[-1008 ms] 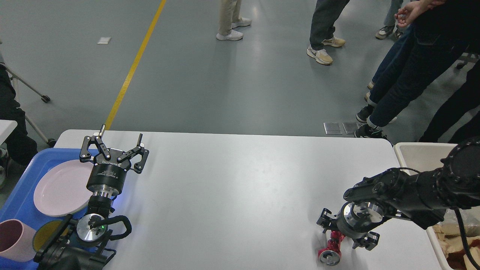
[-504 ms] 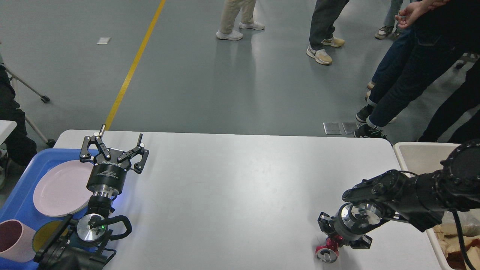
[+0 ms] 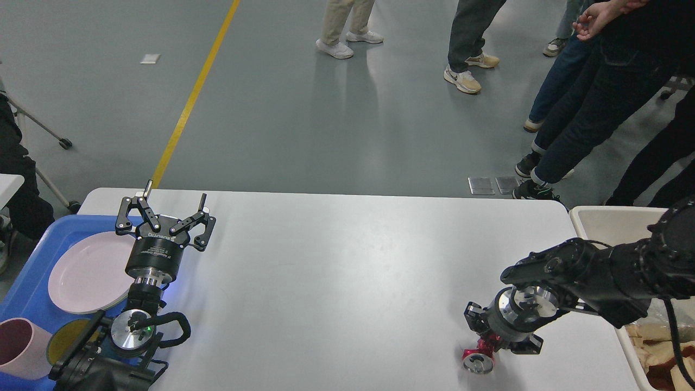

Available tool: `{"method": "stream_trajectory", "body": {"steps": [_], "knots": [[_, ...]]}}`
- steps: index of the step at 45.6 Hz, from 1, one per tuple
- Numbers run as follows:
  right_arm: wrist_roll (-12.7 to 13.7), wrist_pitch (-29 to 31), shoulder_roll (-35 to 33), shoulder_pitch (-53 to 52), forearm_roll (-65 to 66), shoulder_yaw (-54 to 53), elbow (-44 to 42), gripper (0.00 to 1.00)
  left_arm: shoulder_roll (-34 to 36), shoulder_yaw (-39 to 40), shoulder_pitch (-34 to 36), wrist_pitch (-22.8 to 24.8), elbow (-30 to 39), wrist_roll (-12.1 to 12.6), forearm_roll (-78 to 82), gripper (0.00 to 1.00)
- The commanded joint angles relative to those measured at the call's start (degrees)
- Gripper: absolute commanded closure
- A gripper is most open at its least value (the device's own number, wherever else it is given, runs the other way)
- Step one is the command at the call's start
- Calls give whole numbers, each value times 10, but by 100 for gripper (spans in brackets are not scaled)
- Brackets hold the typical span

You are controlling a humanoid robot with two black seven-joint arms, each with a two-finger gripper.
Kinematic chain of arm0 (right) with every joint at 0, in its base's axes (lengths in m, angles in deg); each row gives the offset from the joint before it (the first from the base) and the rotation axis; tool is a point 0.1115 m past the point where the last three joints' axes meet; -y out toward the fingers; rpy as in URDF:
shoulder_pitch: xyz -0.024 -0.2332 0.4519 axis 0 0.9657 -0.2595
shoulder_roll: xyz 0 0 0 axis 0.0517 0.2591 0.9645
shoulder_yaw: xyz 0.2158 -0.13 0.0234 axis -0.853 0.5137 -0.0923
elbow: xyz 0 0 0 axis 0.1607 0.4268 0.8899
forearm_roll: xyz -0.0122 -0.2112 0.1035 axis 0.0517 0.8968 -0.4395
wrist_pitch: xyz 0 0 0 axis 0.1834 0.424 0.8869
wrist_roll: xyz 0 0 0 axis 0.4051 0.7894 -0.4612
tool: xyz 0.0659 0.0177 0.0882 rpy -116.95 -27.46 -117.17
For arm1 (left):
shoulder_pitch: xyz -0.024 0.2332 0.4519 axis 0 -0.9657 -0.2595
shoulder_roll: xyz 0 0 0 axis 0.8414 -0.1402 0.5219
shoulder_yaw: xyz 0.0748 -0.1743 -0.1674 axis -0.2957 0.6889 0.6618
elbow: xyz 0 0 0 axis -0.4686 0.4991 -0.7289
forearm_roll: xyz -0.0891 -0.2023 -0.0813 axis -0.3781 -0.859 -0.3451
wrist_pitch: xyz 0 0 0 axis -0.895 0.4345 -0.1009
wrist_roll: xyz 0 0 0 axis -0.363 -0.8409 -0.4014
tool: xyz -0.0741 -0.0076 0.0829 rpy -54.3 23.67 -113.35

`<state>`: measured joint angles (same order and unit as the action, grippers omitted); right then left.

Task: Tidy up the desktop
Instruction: 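Grasp the red soda can with the right gripper, then lift the red can and drop it into the white bin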

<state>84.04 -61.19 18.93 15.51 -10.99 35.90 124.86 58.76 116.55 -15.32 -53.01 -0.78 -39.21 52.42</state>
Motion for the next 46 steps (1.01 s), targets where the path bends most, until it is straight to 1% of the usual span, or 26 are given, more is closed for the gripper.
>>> {"method": "stream_trajectory", "body": {"steps": [1,7,11,18,24,26,28,30,34,36,38,43,46], "knots": [[3,34,-19,-47,-3,18,22,100,0,0,0,0,0,0,0,3],[3,101,-42,-111,-4,53,45,100,0,0,0,0,0,0,0,3],[4,127,-68,-164,-4,75,78,100,0,0,-1,0,0,0,0,3],[4,168,-71,-262,-5,170,127,100,0,0,0,0,0,0,0,3],[-2,237,-75,-353,-8,218,166,100,0,0,0,0,0,0,0,3],[-7,253,-81,-386,-10,227,184,100,0,0,0,0,0,0,0,3],[-19,259,-92,-415,-11,230,199,100,0,0,0,0,0,0,0,3],[-39,263,-102,-434,-11,238,207,100,0,0,0,0,0,0,0,3],[-91,264,-105,-452,-11,261,207,100,0,0,0,0,0,0,0,3],[-106,263,-105,-455,-11,273,207,100,0,0,0,0,0,0,0,3],[-111,259,-105,-456,-11,280,207,100,0,0,0,0,0,0,0,3],[-110,255,-108,-451,-9,286,200,100,0,0,0,0,0,0,0,3],[-109,254,-125,-440,-6,286,185,100,0,0,-1,0,0,0,0,3]]}}
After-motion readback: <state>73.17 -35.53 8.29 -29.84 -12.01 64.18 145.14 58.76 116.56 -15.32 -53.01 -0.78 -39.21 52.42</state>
